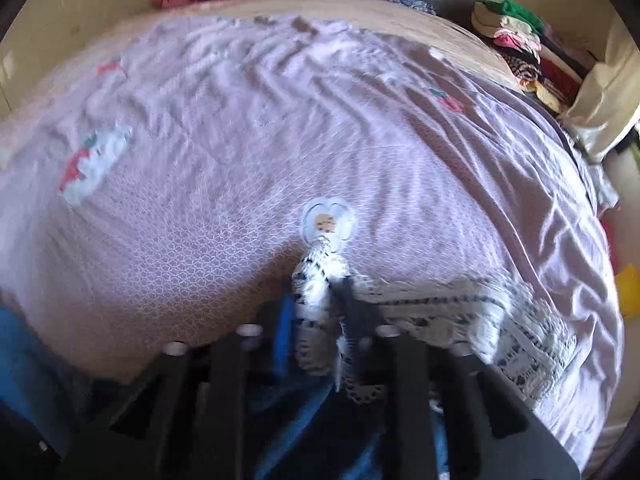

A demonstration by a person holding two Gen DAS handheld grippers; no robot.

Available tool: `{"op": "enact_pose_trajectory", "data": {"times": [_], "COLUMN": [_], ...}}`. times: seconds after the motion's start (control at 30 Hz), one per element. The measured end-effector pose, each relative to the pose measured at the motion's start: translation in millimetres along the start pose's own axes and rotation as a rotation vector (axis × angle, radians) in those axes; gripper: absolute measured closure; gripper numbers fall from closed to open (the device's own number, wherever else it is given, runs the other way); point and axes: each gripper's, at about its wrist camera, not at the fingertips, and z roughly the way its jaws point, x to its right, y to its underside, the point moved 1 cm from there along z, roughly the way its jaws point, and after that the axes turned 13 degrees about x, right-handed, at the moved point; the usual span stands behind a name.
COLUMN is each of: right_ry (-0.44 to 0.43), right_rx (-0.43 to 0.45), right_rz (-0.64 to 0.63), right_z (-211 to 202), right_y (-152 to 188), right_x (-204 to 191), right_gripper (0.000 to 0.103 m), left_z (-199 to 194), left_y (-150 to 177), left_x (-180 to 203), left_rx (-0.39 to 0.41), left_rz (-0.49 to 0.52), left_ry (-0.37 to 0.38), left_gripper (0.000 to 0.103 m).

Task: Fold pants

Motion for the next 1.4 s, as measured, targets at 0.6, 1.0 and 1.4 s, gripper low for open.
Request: {"op": "enact_pose_trajectory", "data": {"times": [0.6, 1.0, 1.4], "right_ry": [-0.069, -0.091, -0.154], "right_rx": [0.333, 0.242, 0.201], "right_rz": [0.467, 0.660, 0.664], "right_z": [-204.5, -223.4, -244.8], "right_y": [81.0, 198.9, 228.7], "right_x": [113.6, 142.3, 128.5], "right_gripper": [0.093, 0.093, 0.093], "left_z": [-7.6, -10.1, -38.9], "left_y": [-2.6, 18.1, 32.4], "left_x": [33.1, 46.2, 55.3], "left_rx": [0.023, 0.012, -0.033], "left_rz": [0.123, 0.255, 0.372], "left_ry": [0.034, -0.041, -0.040], "left_gripper": [0.100, 0.099, 0.103]}}
